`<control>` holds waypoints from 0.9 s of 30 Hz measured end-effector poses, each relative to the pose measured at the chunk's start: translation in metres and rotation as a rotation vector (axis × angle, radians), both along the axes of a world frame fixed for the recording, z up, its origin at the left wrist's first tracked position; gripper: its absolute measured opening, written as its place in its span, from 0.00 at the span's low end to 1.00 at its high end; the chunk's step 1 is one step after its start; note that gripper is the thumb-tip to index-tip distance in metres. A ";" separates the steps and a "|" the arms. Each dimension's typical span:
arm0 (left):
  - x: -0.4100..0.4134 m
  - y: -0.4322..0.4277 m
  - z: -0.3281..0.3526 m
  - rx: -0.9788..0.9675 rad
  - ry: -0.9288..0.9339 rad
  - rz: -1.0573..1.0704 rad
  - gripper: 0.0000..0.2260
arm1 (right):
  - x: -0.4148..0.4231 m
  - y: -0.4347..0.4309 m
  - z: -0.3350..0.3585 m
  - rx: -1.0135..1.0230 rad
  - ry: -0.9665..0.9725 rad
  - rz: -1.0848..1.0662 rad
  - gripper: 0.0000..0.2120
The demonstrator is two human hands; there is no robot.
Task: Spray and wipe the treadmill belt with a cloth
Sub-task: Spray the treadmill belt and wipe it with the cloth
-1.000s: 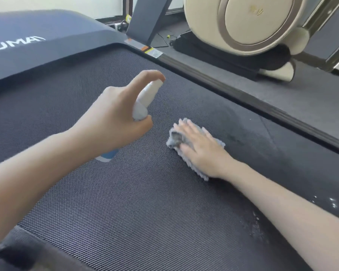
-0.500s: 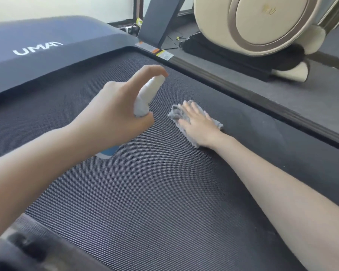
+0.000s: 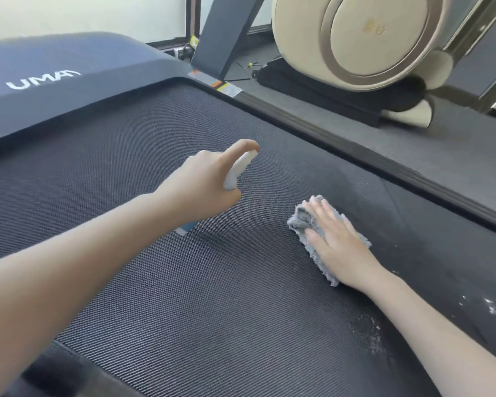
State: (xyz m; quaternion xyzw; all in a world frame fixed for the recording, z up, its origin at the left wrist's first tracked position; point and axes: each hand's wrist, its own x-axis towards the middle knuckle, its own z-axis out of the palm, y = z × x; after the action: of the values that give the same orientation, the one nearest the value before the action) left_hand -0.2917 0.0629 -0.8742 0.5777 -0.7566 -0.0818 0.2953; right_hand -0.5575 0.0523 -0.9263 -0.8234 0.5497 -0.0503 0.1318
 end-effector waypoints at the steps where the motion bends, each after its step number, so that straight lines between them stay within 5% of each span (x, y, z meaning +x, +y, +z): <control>1: -0.003 -0.005 -0.002 0.003 -0.015 -0.003 0.27 | 0.000 0.000 0.000 -0.004 0.005 -0.003 0.23; 9: -0.012 -0.023 0.000 -0.073 -0.005 0.151 0.24 | -0.001 -0.002 -0.005 -0.036 0.011 -0.013 0.25; 22: -0.003 0.006 0.013 -0.033 0.119 0.053 0.26 | -0.001 -0.005 -0.006 -0.021 0.036 -0.015 0.25; 27: 0.006 0.028 0.015 -0.059 0.213 0.029 0.28 | 0.042 0.000 0.000 -0.010 0.016 0.188 0.27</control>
State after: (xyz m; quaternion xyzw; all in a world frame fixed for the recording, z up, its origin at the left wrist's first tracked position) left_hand -0.2856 0.0912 -0.8589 0.5677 -0.7144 -0.1163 0.3922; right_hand -0.5155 0.0522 -0.9267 -0.8723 0.4707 -0.0338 0.1276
